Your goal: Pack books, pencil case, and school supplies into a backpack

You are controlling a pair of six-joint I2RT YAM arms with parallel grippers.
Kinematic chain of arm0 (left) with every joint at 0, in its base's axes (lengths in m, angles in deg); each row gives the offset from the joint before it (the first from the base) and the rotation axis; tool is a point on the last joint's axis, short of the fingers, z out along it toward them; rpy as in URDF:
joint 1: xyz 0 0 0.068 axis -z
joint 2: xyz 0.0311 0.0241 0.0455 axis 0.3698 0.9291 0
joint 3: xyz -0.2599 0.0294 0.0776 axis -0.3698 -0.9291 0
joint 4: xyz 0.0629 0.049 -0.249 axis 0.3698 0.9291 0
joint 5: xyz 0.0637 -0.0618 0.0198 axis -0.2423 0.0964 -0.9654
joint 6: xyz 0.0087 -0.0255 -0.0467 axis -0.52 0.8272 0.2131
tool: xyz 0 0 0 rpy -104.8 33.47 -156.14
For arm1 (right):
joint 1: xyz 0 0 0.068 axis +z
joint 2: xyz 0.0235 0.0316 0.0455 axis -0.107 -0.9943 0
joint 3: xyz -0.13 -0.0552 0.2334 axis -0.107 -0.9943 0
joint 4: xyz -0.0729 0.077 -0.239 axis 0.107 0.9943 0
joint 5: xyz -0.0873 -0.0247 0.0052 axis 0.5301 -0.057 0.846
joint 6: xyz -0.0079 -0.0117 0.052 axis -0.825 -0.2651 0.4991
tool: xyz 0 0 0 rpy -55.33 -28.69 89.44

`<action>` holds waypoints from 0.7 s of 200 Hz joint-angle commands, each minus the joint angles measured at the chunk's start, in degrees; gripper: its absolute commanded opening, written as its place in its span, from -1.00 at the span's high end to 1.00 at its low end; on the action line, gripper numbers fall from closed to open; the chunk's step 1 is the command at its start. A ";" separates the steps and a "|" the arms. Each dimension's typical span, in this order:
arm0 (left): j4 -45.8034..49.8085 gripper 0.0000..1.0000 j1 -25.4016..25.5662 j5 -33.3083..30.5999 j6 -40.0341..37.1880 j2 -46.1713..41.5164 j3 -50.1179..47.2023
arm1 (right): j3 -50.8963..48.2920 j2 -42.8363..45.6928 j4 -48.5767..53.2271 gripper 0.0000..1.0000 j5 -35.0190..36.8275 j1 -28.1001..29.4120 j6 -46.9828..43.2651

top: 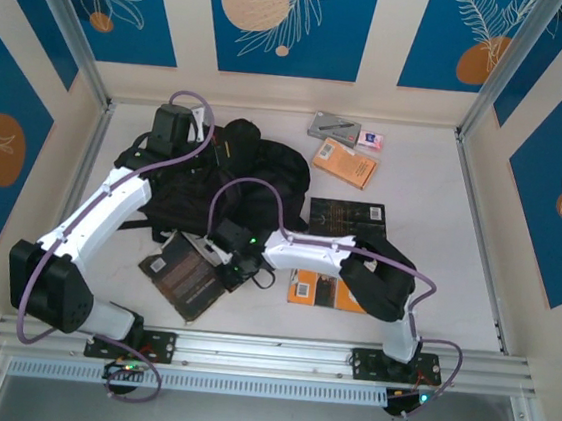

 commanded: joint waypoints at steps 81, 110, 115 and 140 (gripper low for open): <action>-0.70 1.00 -1.11 4.88 0.81 3.32 0.12 | -23.22 19.85 -0.07 1.00 -7.38 -9.25 14.64; -0.74 0.69 -0.75 11.95 1.62 8.06 2.56 | -27.25 22.86 -6.79 1.00 -17.80 -11.57 14.66; -0.73 0.64 -0.63 13.01 1.96 8.84 2.99 | -27.21 22.82 -7.14 1.00 -18.71 -11.69 14.43; 0.41 0.22 0.54 15.00 2.87 9.87 4.42 | -26.90 21.62 -8.46 1.00 -21.75 -12.49 14.83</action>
